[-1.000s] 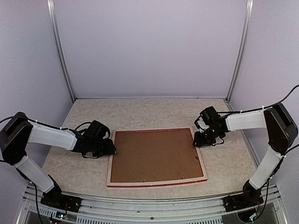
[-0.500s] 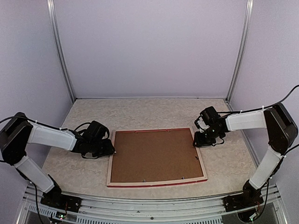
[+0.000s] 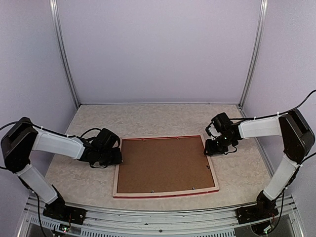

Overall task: Put the photo into the frame
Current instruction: Press the fastener onto the backboard.

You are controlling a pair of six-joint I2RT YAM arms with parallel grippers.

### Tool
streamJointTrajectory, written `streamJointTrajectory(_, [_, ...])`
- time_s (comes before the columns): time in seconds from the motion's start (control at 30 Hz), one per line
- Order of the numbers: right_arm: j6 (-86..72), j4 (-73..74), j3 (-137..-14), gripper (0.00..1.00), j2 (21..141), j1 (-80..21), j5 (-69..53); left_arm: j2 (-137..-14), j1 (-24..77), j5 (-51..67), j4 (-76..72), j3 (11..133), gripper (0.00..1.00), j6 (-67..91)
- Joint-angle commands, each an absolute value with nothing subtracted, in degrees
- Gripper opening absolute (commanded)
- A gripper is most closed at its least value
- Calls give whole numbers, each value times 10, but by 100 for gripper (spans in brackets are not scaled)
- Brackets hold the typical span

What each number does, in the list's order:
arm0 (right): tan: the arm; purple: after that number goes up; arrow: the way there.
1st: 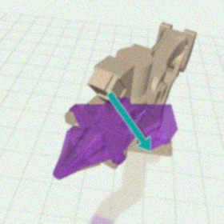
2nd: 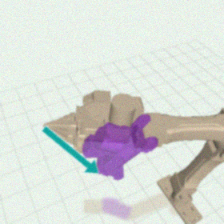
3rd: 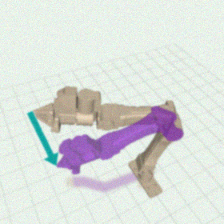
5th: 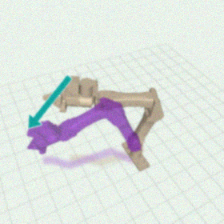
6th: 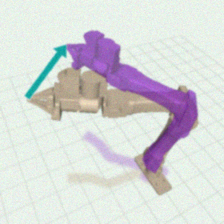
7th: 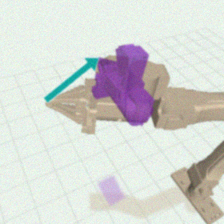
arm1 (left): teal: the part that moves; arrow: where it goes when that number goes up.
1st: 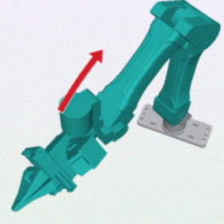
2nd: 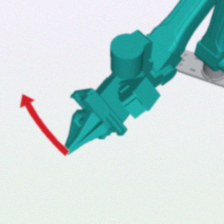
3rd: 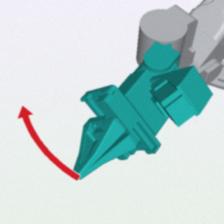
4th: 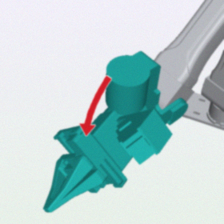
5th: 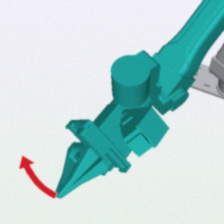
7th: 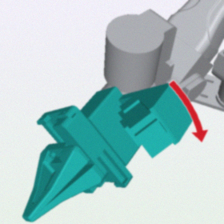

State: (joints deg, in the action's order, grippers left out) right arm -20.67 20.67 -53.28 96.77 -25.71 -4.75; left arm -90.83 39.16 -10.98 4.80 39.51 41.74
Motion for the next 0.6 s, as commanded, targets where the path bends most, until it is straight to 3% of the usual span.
streamJointTrajectory(0.0, [-208, 207, -521, 34, 970, -261, -50, -920, 392, -141, 144, 381, 21, 406])
streamJointTrajectory(0.33, [-208, 206, -519, 34, 970, -261, -50, -865, 391, -110, 140, 394, 18, 405])
streamJointTrajectory(0.57, [-210, 205, -518, 34, 968, -262, -52, -840, 388, -76, 124, 416, 41, 407])
